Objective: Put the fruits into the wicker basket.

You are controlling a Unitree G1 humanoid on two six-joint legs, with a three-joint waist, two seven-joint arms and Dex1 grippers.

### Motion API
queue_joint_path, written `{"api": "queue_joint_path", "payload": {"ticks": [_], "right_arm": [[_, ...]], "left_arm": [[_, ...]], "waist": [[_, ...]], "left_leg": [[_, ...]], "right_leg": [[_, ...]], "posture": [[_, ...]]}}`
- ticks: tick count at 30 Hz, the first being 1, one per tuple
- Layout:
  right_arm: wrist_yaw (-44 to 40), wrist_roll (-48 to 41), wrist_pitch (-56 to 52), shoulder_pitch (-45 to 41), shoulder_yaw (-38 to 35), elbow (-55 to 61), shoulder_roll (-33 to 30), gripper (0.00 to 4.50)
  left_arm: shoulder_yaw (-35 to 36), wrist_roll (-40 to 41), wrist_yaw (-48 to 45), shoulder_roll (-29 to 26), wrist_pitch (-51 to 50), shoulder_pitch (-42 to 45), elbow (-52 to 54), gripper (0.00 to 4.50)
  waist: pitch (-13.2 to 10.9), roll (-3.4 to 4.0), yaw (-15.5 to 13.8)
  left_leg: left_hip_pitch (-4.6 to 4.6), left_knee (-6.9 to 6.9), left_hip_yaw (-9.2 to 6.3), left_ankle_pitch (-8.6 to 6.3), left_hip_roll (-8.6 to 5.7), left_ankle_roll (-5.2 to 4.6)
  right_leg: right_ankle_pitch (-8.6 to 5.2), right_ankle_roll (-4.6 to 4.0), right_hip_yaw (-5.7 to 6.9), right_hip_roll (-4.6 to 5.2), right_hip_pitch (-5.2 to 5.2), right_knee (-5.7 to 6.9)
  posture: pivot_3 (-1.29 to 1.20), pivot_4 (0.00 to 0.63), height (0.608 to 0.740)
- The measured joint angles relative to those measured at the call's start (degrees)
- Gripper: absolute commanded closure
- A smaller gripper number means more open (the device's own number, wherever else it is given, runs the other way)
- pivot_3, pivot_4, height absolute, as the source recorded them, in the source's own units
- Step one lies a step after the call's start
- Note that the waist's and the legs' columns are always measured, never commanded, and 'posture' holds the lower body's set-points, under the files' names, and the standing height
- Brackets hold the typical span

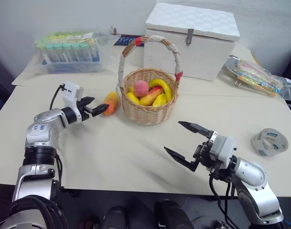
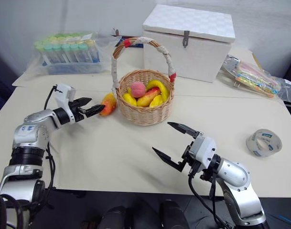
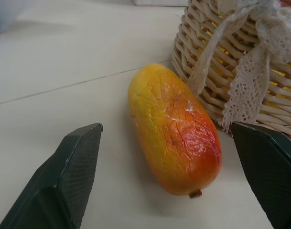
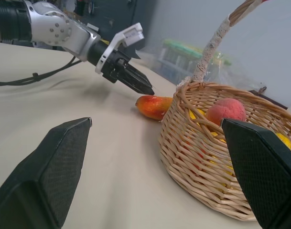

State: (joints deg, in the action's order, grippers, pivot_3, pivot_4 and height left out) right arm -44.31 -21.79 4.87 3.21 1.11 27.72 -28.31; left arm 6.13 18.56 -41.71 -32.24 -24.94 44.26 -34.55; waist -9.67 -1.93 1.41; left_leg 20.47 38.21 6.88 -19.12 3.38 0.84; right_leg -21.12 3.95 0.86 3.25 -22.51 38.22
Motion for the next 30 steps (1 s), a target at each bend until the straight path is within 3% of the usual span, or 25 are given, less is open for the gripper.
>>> {"api": "queue_joint_path", "payload": {"ticks": [7, 10, 15, 24, 28, 30], "right_arm": [[0.10, 0.15, 0.60, 1.18, -0.11, -0.02, 0.05, 0.00], [0.16, 0.15, 0.90, 1.91, -0.15, -0.02, 0.05, 0.00], [0.97, 0.16, 0.95, 2.22, -0.18, 0.01, 0.06, 0.00], [1.42, 0.25, 1.16, 2.20, -0.07, 0.05, 0.17, 0.00], [1.38, 0.25, 1.37, 2.42, -0.19, -0.06, 0.23, 0.00], [1.29, 0.15, 1.87, 2.61, -0.48, -0.48, 0.30, 0.00]], "left_arm": [[-1.36, -2.89, -1.80, 5.90, 5.01, 5.31, -11.43, 0.03], [-1.48, -4.06, -1.37, 6.62, 6.49, 6.32, -14.34, 0.60], [-1.35, -4.53, -1.96, 6.42, 7.55, 5.84, -15.56, 1.93], [4.25, -2.73, -4.15, 0.34, 9.24, -2.61, -7.43, 1.98], [8.76, 0.64, -8.72, -6.39, 8.12, -8.88, 1.00, 1.98], [9.43, 4.63, -13.53, -8.67, 4.84, -12.79, 10.03, 1.98]], "waist": [[0.00, -0.01, -0.06], [0.00, -0.01, 0.10], [-0.01, -0.01, 0.07], [0.00, -0.01, 0.22], [-0.01, 0.00, 0.24], [-0.01, -0.01, -0.03]], "left_leg": [[0.00, 0.04, -0.01, 0.00, -0.03, -0.01], [0.00, 0.03, 0.00, 0.00, -0.03, -0.01], [-0.01, 0.04, 0.00, 0.00, -0.02, 0.00], [-0.03, 0.04, -0.01, 0.02, 0.04, 0.03], [-0.03, 0.02, -0.03, 0.02, 0.06, 0.04], [-0.02, 0.04, -0.12, 0.01, 0.02, 0.02]], "right_leg": [[0.00, 0.01, 0.00, 0.03, 0.00, 0.05], [0.00, 0.01, -0.01, 0.03, -0.01, 0.07], [0.00, 0.01, -0.01, 0.04, -0.01, 0.10], [0.00, 0.00, -0.02, 0.05, -0.04, 0.20], [0.00, 0.00, -0.01, 0.06, -0.04, 0.21], [0.00, 0.00, 0.03, 0.13, 0.04, 0.20]], "posture": [[0.00, 0.150, 0.740], [0.00, 0.150, 0.740], [0.00, 0.150, 0.740], [0.00, 0.150, 0.740], [0.00, 0.150, 0.740], [0.00, 0.150, 0.740]]}}
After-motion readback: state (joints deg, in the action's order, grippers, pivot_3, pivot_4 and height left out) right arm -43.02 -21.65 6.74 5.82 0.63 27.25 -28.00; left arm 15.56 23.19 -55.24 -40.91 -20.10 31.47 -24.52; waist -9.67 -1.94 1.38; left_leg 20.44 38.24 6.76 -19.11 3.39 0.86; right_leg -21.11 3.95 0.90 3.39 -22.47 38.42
